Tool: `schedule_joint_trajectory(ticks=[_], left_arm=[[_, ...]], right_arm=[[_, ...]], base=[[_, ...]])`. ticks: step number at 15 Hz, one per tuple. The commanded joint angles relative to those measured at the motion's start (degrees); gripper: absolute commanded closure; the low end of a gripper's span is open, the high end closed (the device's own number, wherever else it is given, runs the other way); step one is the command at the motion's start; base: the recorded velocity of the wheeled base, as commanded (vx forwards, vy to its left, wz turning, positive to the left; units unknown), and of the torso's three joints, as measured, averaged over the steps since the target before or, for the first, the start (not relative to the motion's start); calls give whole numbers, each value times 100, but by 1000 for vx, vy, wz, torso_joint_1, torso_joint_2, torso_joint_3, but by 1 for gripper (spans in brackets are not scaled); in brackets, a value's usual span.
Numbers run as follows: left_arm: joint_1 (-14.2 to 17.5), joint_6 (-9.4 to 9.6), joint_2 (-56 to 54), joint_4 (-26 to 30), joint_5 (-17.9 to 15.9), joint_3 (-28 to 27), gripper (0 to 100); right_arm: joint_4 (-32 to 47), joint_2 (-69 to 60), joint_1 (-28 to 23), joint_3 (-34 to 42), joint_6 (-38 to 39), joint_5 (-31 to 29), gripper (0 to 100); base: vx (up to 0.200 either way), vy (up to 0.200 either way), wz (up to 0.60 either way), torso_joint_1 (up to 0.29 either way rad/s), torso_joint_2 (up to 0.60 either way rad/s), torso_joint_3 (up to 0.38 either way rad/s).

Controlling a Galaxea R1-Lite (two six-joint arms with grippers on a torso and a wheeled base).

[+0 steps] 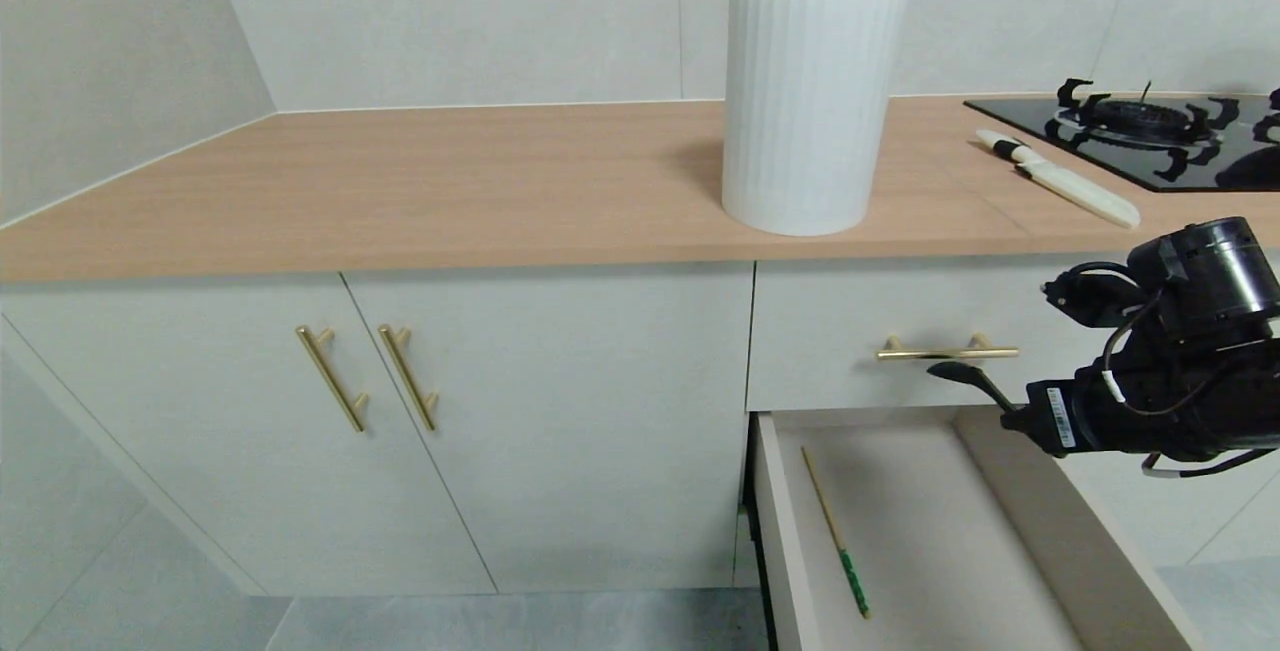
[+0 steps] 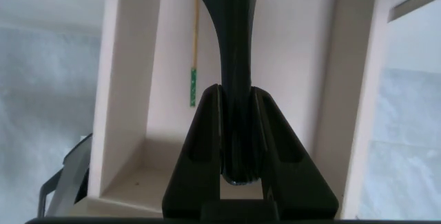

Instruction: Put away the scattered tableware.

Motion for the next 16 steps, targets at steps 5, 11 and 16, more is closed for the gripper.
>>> schedule_joint_trajectory(ticks=[5, 11, 16], left_arm=[[0, 0, 2, -5, 0, 0, 0], [0, 0, 2, -5, 0, 0, 0], [0, 0, 2, -5, 0, 0, 0]], right_arm=[[0, 211, 4, -1, 0, -86, 100], [0, 501, 4, -1, -9, -94, 100], [-677, 1679, 48, -27, 0, -666, 100]], base=[[0, 0, 0, -105, 362, 258], [0, 0, 0, -6, 27, 17], [0, 0, 0, 0, 0, 0]])
